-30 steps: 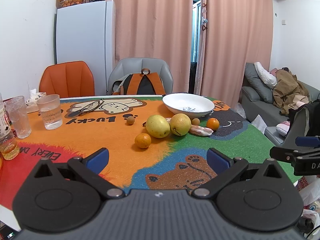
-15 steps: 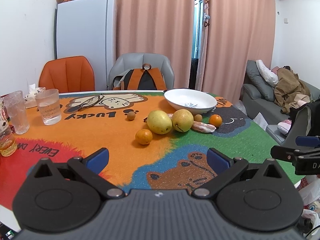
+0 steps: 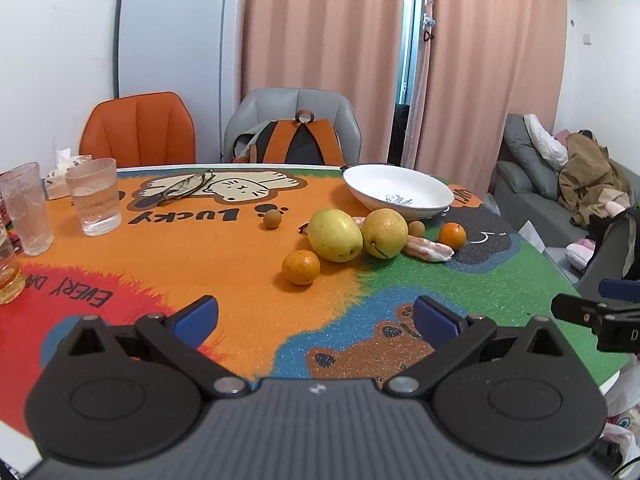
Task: Organize fruits
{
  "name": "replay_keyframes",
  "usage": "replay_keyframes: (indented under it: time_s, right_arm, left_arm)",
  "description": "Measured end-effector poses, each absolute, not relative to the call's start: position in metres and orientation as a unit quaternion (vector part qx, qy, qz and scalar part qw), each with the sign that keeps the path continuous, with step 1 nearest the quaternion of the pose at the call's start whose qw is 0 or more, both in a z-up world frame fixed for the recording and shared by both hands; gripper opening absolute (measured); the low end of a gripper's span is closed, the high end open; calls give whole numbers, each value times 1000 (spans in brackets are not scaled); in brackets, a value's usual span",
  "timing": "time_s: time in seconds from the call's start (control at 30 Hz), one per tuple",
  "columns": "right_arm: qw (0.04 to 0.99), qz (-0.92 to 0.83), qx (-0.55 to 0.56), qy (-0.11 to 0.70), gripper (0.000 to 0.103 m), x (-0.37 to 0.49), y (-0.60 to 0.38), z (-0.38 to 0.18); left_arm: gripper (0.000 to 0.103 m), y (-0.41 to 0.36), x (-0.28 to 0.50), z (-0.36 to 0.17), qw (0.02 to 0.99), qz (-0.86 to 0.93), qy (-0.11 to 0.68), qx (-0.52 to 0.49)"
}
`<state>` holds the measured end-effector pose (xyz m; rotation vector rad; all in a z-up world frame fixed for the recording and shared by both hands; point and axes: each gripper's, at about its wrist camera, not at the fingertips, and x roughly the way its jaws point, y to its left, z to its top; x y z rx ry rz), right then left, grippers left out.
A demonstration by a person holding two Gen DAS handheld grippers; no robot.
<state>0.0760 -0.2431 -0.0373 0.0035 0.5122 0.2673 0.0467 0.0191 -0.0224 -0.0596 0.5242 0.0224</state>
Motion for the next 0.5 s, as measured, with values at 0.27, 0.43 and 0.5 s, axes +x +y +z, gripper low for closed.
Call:
replay_keyframes:
  time_s: [0.27,0.43,0.5]
  right_arm:
    - [955,125,3,268,103,101,-242,-42]
    - [953,119,6,279,103,119,-242,-44]
    - [952,115,7,283,103,127,-242,-45]
  left_arm:
    - [103,17,76,-27,962,2,274,-24]
    - [102,14,95,-30,958,-8,285,-21]
    - [102,13,102,-32,958,-11,286,-18]
